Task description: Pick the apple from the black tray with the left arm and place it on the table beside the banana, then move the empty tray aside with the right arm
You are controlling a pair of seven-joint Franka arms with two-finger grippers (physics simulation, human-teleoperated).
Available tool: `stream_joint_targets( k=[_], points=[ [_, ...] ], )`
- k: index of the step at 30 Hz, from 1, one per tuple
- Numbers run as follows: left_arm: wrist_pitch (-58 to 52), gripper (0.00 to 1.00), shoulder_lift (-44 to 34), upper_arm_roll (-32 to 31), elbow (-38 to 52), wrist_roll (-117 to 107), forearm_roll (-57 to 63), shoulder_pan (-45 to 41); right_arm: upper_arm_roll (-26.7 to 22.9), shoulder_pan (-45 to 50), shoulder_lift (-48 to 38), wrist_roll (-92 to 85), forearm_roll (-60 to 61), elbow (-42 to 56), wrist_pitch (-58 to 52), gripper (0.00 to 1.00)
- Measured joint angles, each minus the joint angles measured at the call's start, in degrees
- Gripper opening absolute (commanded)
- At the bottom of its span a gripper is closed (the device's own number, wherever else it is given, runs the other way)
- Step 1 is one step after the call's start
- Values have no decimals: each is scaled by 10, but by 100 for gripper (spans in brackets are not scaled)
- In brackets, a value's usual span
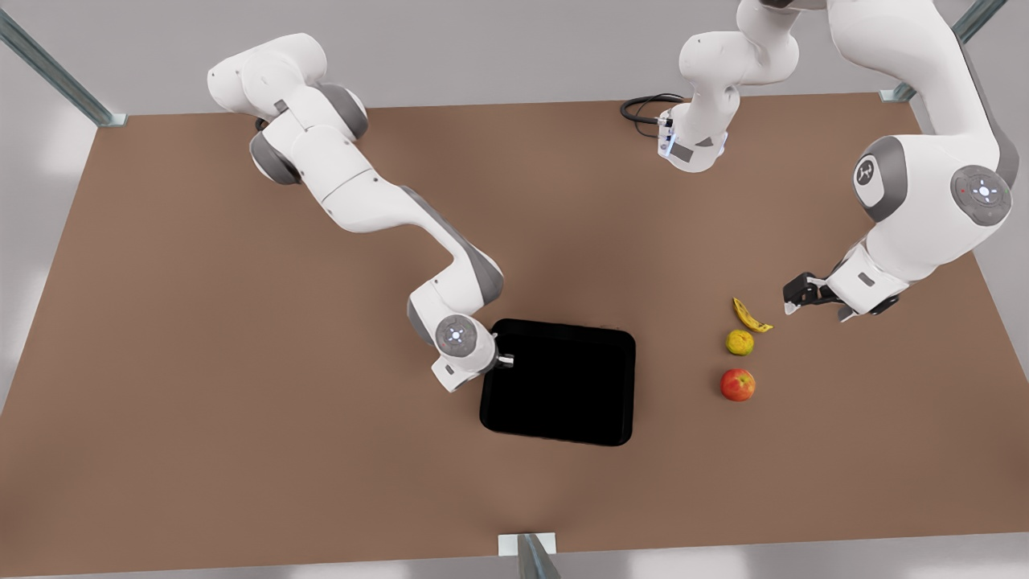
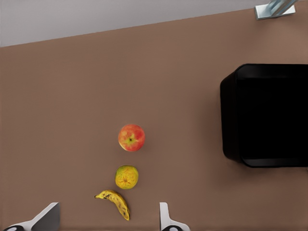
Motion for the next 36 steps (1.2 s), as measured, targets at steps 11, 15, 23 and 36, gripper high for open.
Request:
stream_joint_targets(
  k=[11,15,23,36],
  points=[
    [0,100,-1,0,1,5,0,0,12,-39,-89,-43,0,4,-129,18],
    [0,100,-2,-1,1,6,0,0,12,-85,-131,-81,-1,5,-216,17],
    [-2,100,-4,-1,1,7,0,-1,3,-185,-183,-191,-7,5,-358,17],
    [-4,100,-3,-2,1,7,0,-1,-68,-312,-205,-405,-46,6,-442,16]
  ],
)
